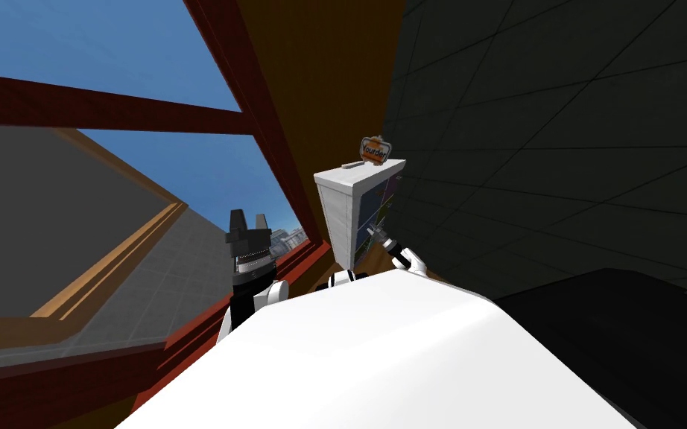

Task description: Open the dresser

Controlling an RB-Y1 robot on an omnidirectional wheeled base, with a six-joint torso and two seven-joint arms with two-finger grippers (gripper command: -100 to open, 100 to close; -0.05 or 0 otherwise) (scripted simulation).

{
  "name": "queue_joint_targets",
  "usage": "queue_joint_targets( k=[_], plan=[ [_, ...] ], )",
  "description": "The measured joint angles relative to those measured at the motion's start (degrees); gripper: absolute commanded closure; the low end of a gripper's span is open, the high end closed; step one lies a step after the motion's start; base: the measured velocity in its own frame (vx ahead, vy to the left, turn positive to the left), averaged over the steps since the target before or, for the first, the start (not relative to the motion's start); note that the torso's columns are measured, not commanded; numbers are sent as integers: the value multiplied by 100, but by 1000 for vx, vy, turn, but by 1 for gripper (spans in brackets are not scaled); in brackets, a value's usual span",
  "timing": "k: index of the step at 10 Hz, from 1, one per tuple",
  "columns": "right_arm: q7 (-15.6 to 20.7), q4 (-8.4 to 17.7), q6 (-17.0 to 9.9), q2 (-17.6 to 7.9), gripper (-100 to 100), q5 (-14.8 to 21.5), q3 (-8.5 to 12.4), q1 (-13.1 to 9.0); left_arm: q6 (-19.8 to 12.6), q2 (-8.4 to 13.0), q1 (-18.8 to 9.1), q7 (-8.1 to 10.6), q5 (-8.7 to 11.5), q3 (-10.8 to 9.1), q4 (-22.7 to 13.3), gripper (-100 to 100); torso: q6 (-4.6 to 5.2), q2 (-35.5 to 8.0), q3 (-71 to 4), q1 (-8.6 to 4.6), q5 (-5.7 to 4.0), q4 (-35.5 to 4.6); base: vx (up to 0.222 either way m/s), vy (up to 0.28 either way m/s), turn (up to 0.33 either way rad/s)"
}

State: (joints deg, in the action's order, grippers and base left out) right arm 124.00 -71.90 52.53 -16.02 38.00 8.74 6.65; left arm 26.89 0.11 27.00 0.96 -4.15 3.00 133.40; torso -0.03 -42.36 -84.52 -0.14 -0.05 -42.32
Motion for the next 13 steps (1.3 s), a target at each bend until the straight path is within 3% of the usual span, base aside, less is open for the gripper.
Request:
queue_joint_targets(
  k=[5, 8, 9, 11, 13],
  plan=[
    [-121, -29, 20, -132, 100, -3, 5, 45, 0, 0, -1, 0, 0, 0, -1, 0, -5, 14, -8, 44, 16, -7, -130, -69, -34],
    [-165, -51, 100, -191, 100, -18, -6, 89, 0, 1, -1, 0, 0, -1, -1, 0, 6, -18, 10, 6, 6, -10, -163, -120, -31],
    [-187, -63, 125, -216, -100, -22, -10, 108, -1, 1, -2, 0, 0, -1, -1, 0, 6, -14, 7, 13, 10, -12, -109, -38, 12],
    [-370, -69, 45, -392, -100, -36, 28, -32, 0, -1, -1, 0, 0, 1, 0, 0, -10, 49, -27, 57, 12, 17, -46, 57, 13],
    [-617, -220, -132, -556, -100, -29, 37, -93, 0, -1, 0, 0, 0, 1, 0, 0, 1, 34, -22, 20, 6, 11, -30, 59, 19]
  ],
)
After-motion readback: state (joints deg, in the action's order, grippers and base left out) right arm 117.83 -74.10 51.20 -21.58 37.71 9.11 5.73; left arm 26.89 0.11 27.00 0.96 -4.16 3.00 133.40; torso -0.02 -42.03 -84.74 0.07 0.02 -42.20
